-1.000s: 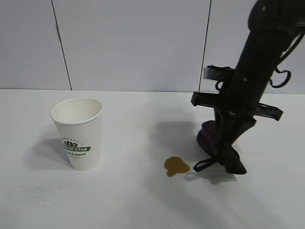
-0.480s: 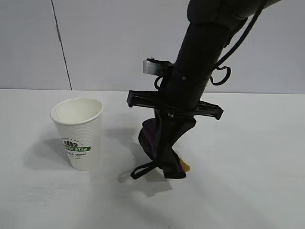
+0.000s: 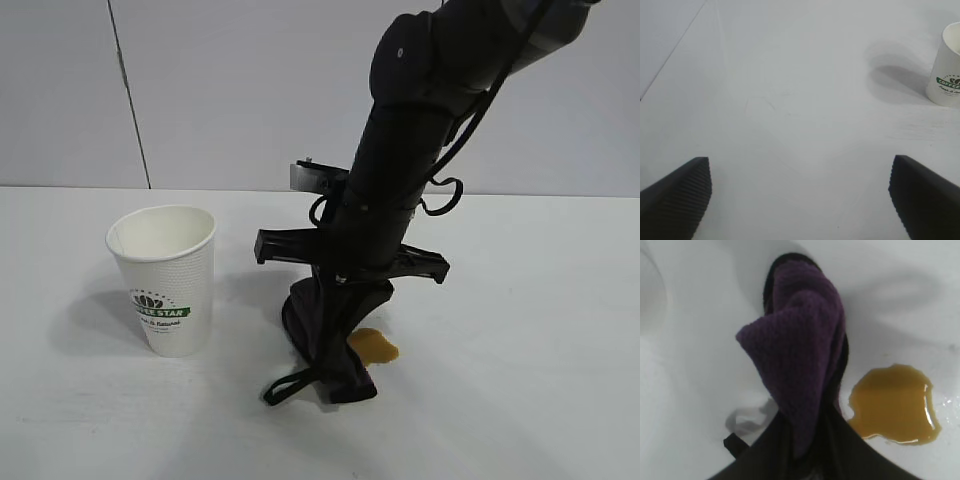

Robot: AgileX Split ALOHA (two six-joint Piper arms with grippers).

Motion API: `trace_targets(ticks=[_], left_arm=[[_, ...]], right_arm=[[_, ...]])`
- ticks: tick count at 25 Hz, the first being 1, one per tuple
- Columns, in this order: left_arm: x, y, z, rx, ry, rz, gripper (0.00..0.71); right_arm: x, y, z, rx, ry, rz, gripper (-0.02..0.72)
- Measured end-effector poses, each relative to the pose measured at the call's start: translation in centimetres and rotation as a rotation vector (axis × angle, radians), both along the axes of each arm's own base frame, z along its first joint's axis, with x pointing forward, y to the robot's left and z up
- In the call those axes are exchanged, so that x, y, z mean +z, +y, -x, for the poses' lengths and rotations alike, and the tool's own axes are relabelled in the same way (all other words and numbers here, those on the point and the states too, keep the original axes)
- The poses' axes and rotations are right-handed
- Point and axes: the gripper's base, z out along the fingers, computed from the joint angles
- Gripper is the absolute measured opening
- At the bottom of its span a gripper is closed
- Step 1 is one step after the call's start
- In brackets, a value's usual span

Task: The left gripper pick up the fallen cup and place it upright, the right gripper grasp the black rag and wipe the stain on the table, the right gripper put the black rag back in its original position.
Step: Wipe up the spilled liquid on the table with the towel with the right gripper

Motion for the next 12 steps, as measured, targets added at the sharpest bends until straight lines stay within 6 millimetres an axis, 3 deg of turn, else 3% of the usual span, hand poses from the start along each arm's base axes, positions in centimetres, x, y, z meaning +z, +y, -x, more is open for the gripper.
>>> trace_targets(ticks=[12], left_arm=[[0.0,0.0,0.0,0.0,0.0,0.0,0.694]], right_arm=[[-0.7,-1.2,-0.2,0.024,-0.007,0.127,0.082]])
